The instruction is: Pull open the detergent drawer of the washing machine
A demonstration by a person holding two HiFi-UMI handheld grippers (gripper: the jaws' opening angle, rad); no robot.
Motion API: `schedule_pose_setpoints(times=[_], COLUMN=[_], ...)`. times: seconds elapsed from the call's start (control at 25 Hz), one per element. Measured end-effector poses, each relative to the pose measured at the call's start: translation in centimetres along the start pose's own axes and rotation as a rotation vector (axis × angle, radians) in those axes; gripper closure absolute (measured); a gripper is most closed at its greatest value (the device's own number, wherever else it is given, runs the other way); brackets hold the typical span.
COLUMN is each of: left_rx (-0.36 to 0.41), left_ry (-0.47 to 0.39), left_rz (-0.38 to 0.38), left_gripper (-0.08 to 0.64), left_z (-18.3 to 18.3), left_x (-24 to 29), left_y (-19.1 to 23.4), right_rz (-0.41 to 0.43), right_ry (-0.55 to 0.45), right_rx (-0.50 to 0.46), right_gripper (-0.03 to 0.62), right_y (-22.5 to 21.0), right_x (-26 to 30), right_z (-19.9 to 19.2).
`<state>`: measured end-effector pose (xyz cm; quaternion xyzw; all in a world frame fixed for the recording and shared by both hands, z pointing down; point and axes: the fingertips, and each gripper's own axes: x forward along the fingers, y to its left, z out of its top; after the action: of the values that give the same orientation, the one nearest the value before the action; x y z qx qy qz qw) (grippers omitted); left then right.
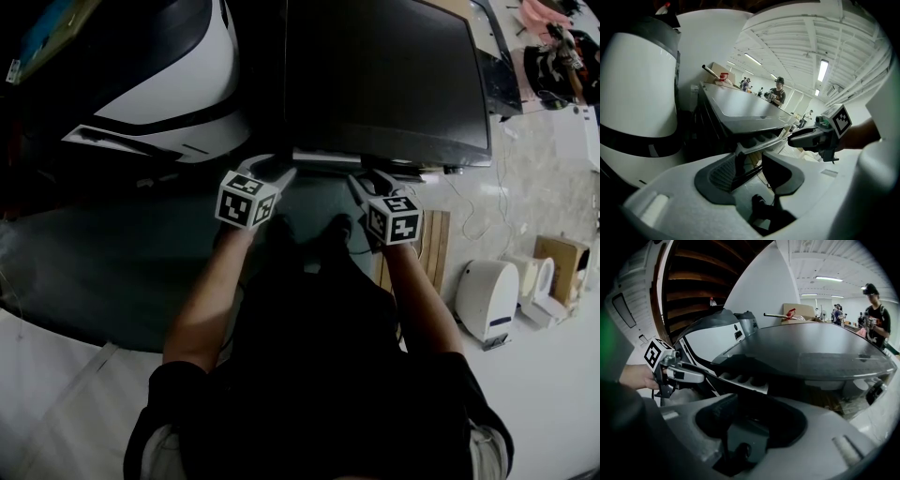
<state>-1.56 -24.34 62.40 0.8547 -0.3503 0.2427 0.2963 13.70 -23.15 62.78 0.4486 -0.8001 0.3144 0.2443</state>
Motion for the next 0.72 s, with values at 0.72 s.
schedule_pose_setpoints(times=[0.72], left_rx=[0.02], left_ry=[0.044], left_rz=[-0.07], left_gripper=[0.417], left_z=[-4.4], left_x=[-3.0], left_y=[-2.9], right_rz=[-0.024], right_ry=[0.019], right_rx=[0.048], right_gripper=[0.417], right_y=[2.9], right_x=[-3.3], right_z=[-4.5])
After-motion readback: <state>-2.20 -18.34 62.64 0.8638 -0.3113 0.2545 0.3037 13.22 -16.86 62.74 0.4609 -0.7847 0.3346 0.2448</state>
